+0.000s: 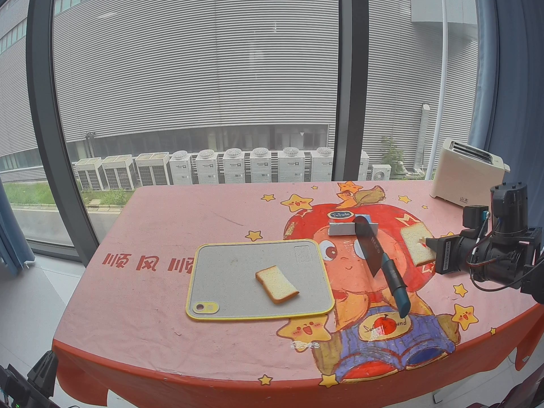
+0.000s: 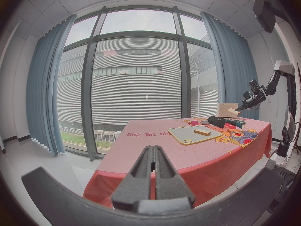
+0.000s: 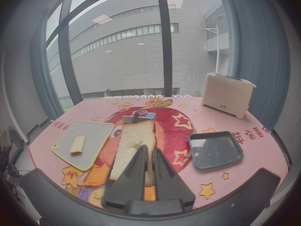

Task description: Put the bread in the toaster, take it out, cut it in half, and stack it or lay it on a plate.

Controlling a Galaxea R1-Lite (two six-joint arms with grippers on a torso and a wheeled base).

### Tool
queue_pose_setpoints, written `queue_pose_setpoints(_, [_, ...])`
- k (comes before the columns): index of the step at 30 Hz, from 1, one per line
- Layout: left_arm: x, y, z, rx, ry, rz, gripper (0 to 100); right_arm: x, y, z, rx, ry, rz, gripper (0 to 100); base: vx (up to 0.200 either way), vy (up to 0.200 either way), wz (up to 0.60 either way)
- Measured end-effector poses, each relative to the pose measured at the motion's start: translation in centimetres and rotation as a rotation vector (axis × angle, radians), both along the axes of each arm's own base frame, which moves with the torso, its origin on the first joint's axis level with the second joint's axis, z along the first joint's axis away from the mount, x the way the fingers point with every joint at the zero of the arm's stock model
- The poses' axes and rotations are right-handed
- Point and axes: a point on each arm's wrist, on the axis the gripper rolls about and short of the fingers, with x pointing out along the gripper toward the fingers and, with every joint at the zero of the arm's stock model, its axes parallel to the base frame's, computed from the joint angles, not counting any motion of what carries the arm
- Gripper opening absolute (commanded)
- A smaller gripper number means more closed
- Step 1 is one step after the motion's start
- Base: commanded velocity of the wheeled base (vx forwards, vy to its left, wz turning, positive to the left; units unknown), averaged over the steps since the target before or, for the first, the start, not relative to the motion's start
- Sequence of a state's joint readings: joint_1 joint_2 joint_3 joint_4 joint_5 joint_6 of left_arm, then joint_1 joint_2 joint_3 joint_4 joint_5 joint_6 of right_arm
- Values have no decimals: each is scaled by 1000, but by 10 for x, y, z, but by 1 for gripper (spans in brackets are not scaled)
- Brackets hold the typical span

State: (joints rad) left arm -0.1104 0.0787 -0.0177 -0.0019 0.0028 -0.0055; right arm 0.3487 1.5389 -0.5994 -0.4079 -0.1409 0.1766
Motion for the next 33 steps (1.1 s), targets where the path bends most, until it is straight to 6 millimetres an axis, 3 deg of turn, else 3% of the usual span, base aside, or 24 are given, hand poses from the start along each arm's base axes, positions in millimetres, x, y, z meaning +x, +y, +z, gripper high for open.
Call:
queue_pose_setpoints(5, [0,0,0,0,0,0,0,2,-9,-2,-2,10,-34,0,0,-200,0])
queue_pose_setpoints(21, [0,0,0,0,0,1,0,14,-40,-23,-36,93,-100,0,0,0,0])
queue_pose_setpoints(33, [0,0,0,0,-1,1,0,26,-49,-43,-36,175,-69,0,0,0,0])
